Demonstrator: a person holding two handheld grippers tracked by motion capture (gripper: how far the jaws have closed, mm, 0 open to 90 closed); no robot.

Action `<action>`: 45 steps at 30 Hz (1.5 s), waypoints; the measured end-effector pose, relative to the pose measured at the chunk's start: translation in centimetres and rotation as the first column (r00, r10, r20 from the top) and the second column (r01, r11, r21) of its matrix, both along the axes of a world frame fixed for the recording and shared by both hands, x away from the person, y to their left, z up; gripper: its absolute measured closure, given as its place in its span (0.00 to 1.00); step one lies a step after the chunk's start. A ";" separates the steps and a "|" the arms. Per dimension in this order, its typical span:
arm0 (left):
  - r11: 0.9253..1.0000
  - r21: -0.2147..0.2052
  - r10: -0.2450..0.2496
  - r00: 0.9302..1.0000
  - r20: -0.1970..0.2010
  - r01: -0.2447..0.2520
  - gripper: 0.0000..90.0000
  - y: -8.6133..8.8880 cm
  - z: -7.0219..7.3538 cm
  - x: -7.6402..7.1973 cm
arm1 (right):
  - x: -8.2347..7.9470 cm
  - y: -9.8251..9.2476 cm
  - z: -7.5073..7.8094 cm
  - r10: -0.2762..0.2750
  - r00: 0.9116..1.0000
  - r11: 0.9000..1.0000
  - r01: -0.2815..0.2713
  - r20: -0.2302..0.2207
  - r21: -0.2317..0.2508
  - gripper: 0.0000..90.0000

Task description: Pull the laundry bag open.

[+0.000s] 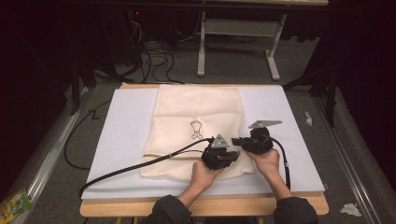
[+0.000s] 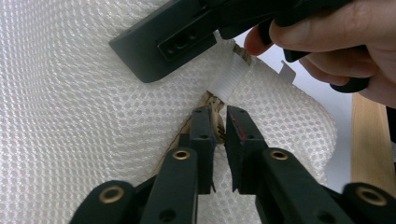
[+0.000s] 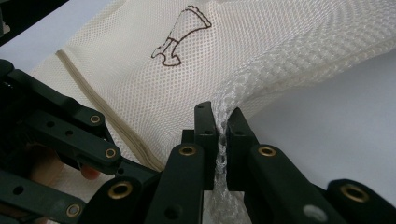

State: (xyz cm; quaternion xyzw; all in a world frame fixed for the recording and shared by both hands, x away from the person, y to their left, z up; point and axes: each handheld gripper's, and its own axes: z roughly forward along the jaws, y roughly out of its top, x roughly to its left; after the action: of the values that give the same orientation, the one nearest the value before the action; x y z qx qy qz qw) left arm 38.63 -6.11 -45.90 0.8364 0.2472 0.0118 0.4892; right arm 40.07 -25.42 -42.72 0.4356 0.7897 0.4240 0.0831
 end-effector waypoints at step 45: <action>0.999 0.026 -0.025 0.999 0.023 0.024 0.97 1.5 1.4 -0.4 | -0.3 -0.7 -0.2 0.019 1.000 1.000 -0.019 0.016 -0.020 0.98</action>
State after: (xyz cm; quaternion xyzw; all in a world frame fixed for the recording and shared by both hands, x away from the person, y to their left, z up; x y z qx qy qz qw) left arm 38.21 -4.57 -44.54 0.8453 0.2310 0.0187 0.4814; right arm 39.73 -26.14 -42.88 0.4239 0.7972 0.4204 0.0897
